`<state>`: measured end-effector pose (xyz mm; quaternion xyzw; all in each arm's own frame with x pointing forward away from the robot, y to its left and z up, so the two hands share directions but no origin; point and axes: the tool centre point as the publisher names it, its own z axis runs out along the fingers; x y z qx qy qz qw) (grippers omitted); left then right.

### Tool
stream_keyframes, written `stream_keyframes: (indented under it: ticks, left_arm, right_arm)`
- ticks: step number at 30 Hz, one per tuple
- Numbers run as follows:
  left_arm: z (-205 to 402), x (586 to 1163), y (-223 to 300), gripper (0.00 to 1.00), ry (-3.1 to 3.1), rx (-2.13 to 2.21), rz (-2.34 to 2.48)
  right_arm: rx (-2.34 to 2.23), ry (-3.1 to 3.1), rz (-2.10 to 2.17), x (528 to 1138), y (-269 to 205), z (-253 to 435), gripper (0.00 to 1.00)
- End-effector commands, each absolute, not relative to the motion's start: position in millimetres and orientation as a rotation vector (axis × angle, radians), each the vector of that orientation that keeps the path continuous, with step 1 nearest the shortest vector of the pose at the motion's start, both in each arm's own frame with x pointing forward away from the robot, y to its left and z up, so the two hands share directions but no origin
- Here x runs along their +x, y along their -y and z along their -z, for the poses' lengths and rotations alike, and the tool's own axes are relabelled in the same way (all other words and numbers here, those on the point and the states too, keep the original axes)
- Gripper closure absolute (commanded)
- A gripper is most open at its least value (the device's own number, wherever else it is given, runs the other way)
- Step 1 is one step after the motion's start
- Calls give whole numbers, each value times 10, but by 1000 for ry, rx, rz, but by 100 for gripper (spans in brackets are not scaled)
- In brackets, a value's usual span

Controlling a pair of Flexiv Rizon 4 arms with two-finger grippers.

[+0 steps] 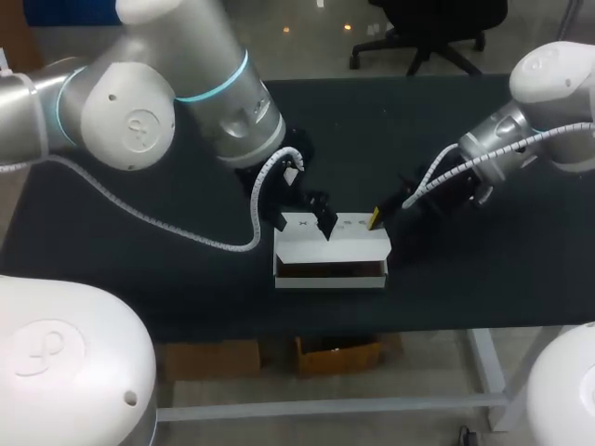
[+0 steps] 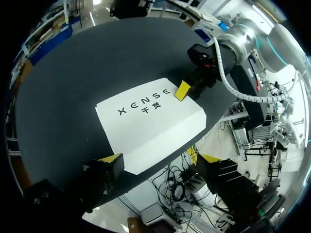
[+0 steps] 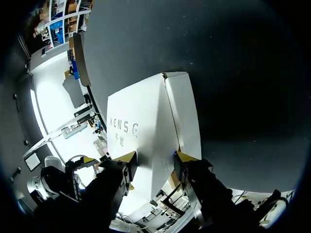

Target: Assemble the packaging by folding the flat box into shape, placing the metal phone stand inside, and closing the box properly

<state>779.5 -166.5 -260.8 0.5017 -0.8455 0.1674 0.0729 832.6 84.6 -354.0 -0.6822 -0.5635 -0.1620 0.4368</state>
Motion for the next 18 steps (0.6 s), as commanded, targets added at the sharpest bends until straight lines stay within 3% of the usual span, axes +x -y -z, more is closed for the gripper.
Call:
stream_keyframes:
  ticks: [1, 18]
  left_arm:
    - [2565, 7844, 1645, 0, 2610, 1434, -476]
    - [2676, 7989, 1694, 0, 3066, 755, -182]
  right_arm:
    - [-1691, 1401, 401, 8333, -840, 3542, 53]
    - [-1691, 1401, 401, 8333, -840, 3542, 54]
